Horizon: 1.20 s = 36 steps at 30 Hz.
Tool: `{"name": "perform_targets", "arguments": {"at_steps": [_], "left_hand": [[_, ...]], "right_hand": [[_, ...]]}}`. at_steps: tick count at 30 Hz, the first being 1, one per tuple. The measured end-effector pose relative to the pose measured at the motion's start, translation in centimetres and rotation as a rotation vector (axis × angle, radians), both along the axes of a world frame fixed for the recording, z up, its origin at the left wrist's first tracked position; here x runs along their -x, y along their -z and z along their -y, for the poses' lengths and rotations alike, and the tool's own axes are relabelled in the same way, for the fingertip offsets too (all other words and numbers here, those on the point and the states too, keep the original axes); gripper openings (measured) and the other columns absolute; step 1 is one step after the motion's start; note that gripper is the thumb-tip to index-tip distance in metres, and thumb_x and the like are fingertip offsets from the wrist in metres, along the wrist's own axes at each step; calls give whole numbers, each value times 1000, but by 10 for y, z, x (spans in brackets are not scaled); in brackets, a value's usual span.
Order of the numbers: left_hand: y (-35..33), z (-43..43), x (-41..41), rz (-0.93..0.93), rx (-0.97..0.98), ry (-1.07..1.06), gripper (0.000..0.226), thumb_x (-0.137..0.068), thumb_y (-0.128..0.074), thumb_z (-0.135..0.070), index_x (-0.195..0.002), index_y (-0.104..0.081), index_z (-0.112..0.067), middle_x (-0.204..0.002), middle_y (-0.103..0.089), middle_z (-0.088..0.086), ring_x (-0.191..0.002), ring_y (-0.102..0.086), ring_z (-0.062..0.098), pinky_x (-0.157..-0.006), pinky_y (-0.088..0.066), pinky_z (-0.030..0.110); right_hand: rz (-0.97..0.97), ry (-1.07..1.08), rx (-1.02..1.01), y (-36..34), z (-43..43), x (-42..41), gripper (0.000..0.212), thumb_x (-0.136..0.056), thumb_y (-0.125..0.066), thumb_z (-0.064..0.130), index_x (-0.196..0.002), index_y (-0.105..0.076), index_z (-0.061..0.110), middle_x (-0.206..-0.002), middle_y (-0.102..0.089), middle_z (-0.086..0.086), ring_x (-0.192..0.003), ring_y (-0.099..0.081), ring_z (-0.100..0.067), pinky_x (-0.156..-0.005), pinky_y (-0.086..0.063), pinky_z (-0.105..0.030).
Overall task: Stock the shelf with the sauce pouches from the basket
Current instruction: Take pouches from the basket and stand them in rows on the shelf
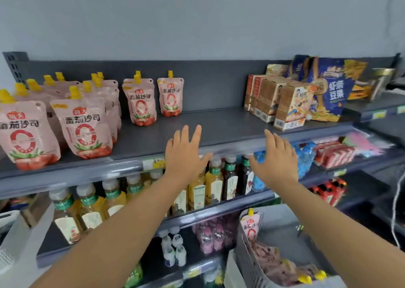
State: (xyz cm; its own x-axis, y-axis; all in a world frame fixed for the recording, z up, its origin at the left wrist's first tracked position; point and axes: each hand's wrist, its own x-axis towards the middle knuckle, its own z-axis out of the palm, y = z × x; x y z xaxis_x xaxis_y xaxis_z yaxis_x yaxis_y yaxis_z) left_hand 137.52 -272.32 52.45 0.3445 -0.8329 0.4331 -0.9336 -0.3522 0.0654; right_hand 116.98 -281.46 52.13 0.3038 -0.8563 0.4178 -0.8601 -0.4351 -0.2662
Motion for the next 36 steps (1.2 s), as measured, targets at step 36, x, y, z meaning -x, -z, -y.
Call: {"name": "perform_targets", "arguments": {"at_steps": [36], "left_hand": [[271,83,224,-807,-911,519,97,-51,-68,-81,-135,-48,-37,-151,-27,-6,-140,-19,18,-113,-23,44]], "right_hand": [[-136,82,-635,261,77,219,55,-92,-54,31,-141,-38,11,-144,-39,-8,-128,-43,-29,-102,-41,-39]]}}
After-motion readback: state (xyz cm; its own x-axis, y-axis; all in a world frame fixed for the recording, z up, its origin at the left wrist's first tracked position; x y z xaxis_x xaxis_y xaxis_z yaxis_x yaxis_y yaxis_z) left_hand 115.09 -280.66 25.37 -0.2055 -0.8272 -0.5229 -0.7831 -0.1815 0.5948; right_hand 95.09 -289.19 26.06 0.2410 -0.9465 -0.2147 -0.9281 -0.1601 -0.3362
